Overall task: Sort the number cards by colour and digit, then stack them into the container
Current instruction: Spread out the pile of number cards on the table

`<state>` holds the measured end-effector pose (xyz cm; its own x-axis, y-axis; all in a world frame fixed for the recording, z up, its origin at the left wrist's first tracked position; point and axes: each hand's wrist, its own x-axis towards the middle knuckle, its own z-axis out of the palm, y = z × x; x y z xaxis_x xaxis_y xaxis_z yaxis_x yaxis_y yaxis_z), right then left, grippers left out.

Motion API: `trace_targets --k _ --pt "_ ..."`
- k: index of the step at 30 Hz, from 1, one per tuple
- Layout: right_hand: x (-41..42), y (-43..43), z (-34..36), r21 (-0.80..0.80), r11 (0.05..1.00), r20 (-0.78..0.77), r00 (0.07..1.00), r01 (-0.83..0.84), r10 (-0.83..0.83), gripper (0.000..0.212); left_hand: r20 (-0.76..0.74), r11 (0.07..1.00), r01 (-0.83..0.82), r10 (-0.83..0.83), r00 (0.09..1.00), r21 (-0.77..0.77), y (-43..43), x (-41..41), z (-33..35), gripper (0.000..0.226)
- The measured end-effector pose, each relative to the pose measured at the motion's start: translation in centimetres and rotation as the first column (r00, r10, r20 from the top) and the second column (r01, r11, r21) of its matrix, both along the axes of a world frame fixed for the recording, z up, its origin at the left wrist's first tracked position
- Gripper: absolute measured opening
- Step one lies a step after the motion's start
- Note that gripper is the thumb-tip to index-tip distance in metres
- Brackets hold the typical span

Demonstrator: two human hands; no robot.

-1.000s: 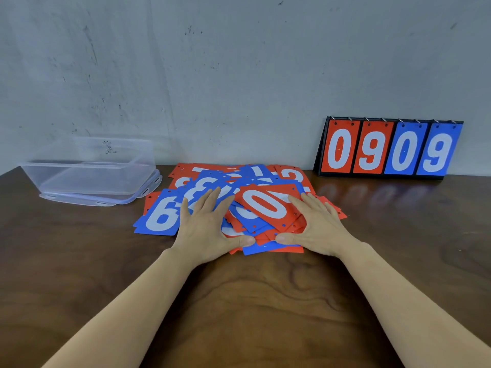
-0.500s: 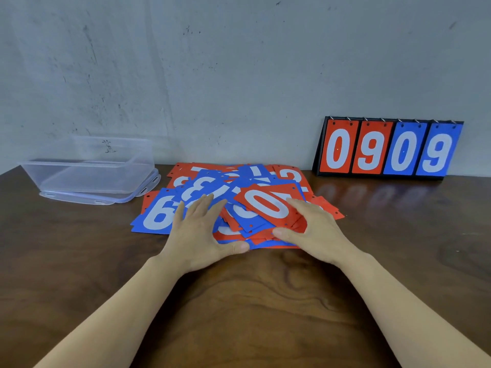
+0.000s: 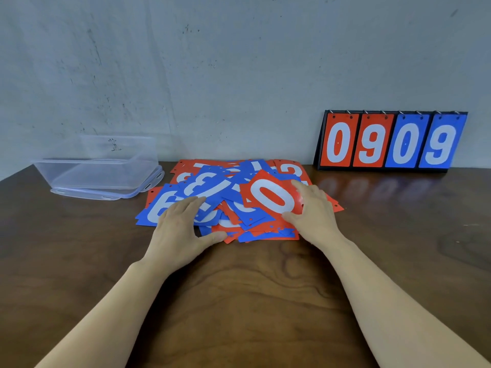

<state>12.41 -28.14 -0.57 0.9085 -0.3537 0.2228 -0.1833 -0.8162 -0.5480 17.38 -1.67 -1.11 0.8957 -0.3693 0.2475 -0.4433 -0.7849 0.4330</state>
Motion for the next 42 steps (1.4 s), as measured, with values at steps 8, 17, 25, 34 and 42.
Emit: trace_targets --k 8,17,25,34,42 --pt "-2.7 1.5 3.0 0.719 0.653 0.087 0.963 -0.238 0.256 0.022 0.254 0.97 0.219 -0.187 0.949 -0.103 -2.5 -1.5 2.2 0.085" --pt "-3.0 2.4 2.0 0.642 0.742 -0.011 0.966 -0.192 0.259 0.013 -0.395 0.94 0.083 -0.218 0.892 -0.33 -2.0 -3.1 2.6 0.003" --pt "2.7 -0.8 1.2 0.048 0.954 -0.185 0.941 0.297 -0.283 0.091 -0.435 0.701 -0.424 0.178 0.883 -0.574 -0.7 -1.3 1.2 0.009" --pt "4.3 0.4 -0.7 -0.158 0.884 -0.101 0.883 0.44 -0.458 0.084 -0.504 0.636 -0.485 0.171 0.847 -0.6 -0.2 0.1 0.6 0.017" --pt "3.8 0.9 -1.0 -0.112 0.9 0.212 0.895 0.42 -0.392 0.046 -0.509 0.595 -0.499 0.169 0.844 -0.63 -0.2 -0.7 1.2 0.026"
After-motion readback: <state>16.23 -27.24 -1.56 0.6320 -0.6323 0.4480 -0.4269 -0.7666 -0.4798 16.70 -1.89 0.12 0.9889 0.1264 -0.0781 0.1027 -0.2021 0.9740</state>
